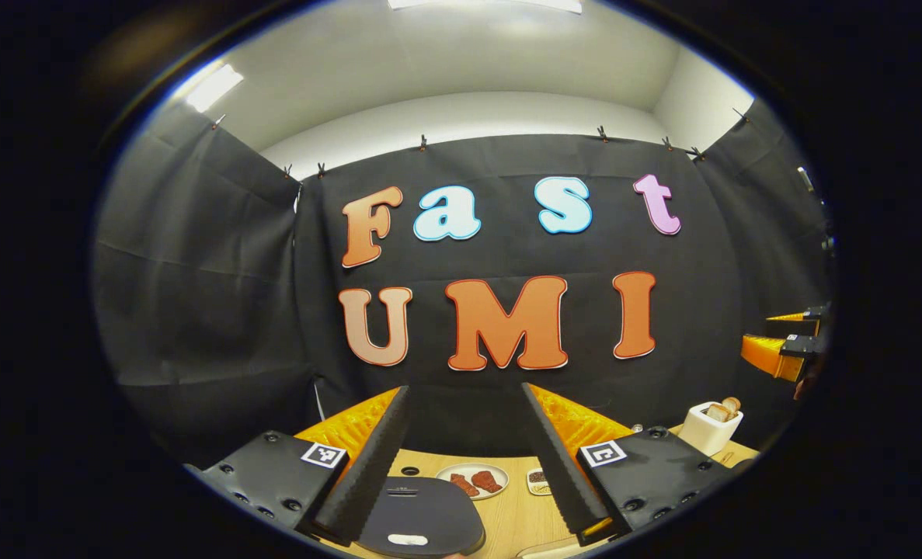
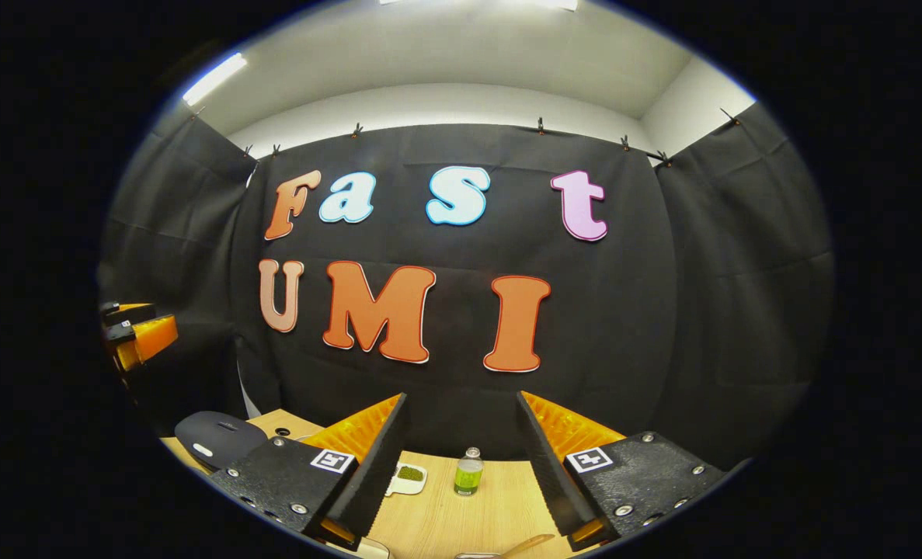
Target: Close the left gripper, press the button to open the rice cooker; take a wooden spoon from the chopstick holder with the right hand, scoop a spoonful of rice and pour it into the rice cooker, then put the wooden spoon back into the chopstick holder.
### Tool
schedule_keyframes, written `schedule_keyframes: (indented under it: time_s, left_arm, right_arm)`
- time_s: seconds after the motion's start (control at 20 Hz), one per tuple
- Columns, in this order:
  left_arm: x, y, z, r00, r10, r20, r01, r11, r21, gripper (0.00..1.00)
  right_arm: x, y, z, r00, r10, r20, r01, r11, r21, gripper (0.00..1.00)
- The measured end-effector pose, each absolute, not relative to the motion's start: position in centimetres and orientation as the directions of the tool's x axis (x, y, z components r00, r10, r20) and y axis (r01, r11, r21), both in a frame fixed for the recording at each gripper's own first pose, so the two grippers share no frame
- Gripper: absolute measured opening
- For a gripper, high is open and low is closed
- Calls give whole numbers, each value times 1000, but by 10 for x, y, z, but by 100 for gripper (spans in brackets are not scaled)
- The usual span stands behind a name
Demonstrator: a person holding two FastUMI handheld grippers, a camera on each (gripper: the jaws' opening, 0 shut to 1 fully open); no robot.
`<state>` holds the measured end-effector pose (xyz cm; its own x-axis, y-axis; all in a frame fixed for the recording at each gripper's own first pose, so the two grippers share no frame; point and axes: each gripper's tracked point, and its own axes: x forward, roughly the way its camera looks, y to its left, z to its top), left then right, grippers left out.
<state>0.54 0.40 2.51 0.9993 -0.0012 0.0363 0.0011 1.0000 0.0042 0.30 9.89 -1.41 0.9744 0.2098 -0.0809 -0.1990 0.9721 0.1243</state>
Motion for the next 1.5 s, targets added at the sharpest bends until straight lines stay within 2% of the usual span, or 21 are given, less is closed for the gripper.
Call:
schedule_keyframes:
  time_s: [0.25, 0.5, 0.55, 0.6, 0.75, 0.8, 0.85, 0.9, 1.05, 1.1, 1.25, 1.35, 1.5]
  left_arm:
    - [5, 8, 26, 1000, 15, 24, -15, 1000, 13, 96]
    - [8, 5, 30, 999, 10, 32, -11, 1000, 28, 94]
    - [7, 4, 29, 1000, 5, 30, -6, 1000, 27, 94]
    - [8, 3, 29, 1000, 4, 30, -5, 1000, 25, 94]
    - [9, 2, 30, 999, -1, 33, 1, 1000, 21, 92]
    - [11, 1, 29, 999, -6, 32, 5, 1000, 19, 91]
    - [12, -2, 26, 999, -16, 27, 16, 1000, 16, 76]
    - [12, 0, 24, 1000, -10, 19, 9, 1000, 16, 61]
    - [20, 20, 8, 998, 62, -31, -61, 998, 24, 15]
    - [24, 19, 1, 997, 49, -61, -49, 999, 16, 5]
    - [31, 30, -37, 976, 87, -200, -85, 996, 18, 5]
    - [37, 46, -62, 951, 121, -286, -108, 992, 58, 5]
    - [42, 58, -103, 879, 145, -455, -120, 989, 83, 5]
  right_arm:
    - [3, 100, -18, 969, 229, -87, -216, 967, 138, 92]
    - [2, 103, -21, 969, 231, -88, -218, 966, 139, 94]
    - [1, 102, -20, 969, 230, -88, -217, 966, 138, 97]
    - [1, 100, -22, 970, 227, -90, -214, 967, 135, 94]
    - [1, 95, -27, 971, 215, -103, -202, 971, 127, 94]
    - [1, 94, -28, 972, 211, -107, -197, 972, 127, 97]
    - [1, 92, -30, 972, 207, -110, -193, 973, 128, 95]
    - [1, 91, -31, 973, 202, -113, -188, 974, 127, 97]
    - [0, 88, -37, 972, 196, -129, -179, 975, 128, 95]
    - [0, 89, -38, 972, 194, -132, -177, 976, 129, 95]
    - [2, 88, -45, 971, 189, -147, -172, 977, 124, 97]
    - [1, 86, -47, 971, 184, -154, -166, 978, 123, 95]
    - [4, 85, -55, 969, 175, -175, -155, 980, 123, 95]
